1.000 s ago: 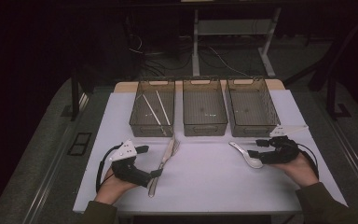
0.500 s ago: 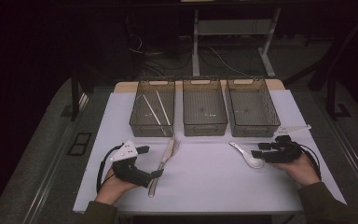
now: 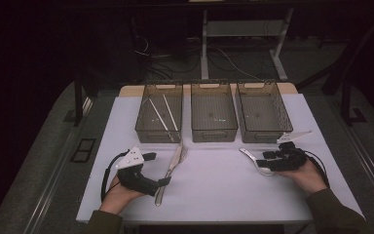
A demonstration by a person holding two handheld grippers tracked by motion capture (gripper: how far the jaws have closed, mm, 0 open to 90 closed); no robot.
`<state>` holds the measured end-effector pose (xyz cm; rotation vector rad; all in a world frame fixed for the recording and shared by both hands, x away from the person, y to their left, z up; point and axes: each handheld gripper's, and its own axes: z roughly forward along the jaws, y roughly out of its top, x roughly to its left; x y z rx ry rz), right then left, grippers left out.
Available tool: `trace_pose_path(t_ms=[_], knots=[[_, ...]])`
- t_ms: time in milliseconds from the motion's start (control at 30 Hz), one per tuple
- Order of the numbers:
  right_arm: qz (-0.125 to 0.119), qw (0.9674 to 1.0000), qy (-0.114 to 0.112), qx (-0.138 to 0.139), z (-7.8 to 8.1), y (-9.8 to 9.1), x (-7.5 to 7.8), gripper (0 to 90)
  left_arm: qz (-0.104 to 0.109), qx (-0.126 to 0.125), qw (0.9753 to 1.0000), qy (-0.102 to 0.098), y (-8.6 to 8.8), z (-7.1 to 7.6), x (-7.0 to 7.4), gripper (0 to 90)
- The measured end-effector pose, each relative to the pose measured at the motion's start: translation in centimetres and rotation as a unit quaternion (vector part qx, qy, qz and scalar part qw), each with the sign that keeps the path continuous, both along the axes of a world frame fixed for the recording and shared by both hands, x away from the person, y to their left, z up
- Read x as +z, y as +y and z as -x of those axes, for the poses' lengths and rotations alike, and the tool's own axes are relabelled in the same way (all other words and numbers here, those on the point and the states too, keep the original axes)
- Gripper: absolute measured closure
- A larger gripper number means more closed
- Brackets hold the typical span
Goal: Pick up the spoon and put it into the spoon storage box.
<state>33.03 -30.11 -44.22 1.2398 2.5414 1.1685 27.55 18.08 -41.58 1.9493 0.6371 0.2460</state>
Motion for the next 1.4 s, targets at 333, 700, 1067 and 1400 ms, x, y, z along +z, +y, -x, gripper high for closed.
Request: trace_pose_path(t_ms=[333,700,1067,1400], knots=[[0.004,1.0000,0.007,0.001,-0.4,0.5,-0.5,51.8,0.001,0.000,1.0000,0.000,0.0,0.0,0.0,0.0],[0.006,0.9999,0.011,0.010,-0.5,0.9,-0.6,58.3,0.002,0.000,1.0000,-0.002,0.0,0.0,0.1,0.0],[0.019,0.9994,0.014,0.023,-0.3,1.3,-0.5,63.9,0.001,0.000,1.0000,-0.004,0.0,0.0,0.1,0.0],[0.042,0.9987,0.005,0.028,-0.1,2.0,-0.2,67.1,0.002,0.001,1.0000,-0.004,0.1,0.0,0.2,0.0]])
